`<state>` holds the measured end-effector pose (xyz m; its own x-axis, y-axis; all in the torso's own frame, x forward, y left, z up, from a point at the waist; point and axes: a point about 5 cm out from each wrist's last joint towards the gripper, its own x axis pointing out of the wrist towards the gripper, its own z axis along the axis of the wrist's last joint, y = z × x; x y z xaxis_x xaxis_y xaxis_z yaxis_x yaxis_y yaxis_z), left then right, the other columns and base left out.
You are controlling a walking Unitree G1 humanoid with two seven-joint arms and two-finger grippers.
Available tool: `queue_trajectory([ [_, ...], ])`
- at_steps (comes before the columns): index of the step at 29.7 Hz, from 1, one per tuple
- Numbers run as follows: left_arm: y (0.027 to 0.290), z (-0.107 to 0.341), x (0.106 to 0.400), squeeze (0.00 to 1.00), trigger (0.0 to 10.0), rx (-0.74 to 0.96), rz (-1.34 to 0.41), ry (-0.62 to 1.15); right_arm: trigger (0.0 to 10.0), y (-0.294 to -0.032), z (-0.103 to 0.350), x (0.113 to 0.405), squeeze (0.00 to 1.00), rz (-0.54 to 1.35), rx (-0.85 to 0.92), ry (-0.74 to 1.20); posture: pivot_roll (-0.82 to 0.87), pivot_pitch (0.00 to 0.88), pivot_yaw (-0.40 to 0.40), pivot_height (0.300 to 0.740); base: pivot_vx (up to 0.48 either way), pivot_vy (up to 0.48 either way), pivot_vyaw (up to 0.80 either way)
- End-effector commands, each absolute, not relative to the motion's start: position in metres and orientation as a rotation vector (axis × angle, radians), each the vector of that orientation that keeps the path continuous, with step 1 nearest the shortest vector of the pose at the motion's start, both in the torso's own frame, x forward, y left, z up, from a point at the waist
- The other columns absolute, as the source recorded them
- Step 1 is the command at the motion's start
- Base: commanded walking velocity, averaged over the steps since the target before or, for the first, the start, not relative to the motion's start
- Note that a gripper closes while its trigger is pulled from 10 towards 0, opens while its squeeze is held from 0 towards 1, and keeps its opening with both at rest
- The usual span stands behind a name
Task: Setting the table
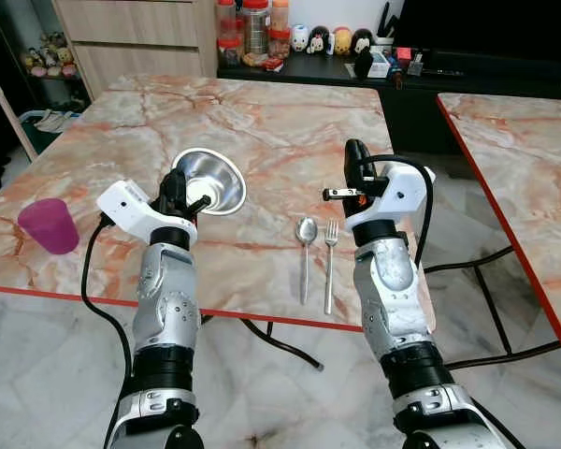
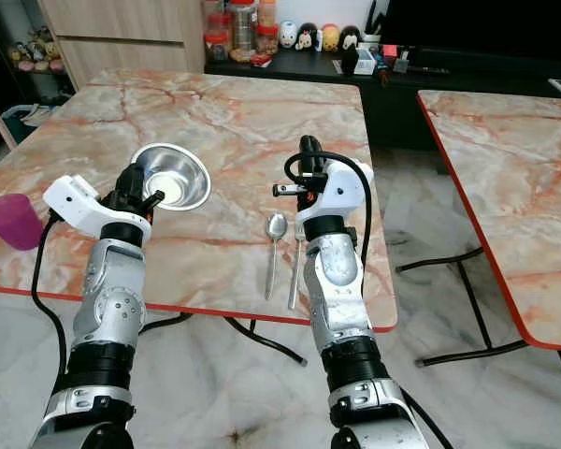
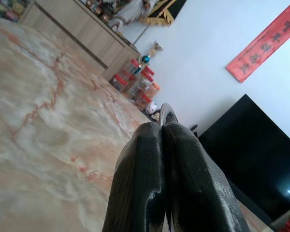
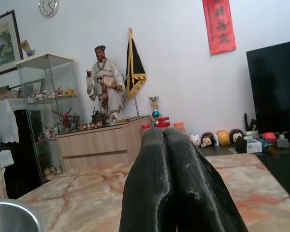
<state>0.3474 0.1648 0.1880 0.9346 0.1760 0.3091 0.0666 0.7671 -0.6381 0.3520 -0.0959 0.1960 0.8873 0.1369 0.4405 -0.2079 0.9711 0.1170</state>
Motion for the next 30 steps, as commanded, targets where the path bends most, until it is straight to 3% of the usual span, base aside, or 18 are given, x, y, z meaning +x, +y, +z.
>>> queue_trajectory([
  [1, 0.1583, 0.1921, 0.3501, 0.0, 10.0, -0.686, 0.05, -0.369, 10.0, -0.1026, 0.2044, 0.3531, 0.0, 0.158, 0.167, -0.474, 0.03, 0.05, -0.034, 0.74, 0.0, -0.458, 0.0],
  [30, 0.1584, 0.1946, 0.3517, 0.0, 10.0, -0.641, 0.053, -0.37, 10.0, -0.1065, 0.2051, 0.3534, 0.0, 0.124, 0.127, -0.47, 0.01, 0.092, -0.01, 0.74, 0.0, -0.471, -0.03],
])
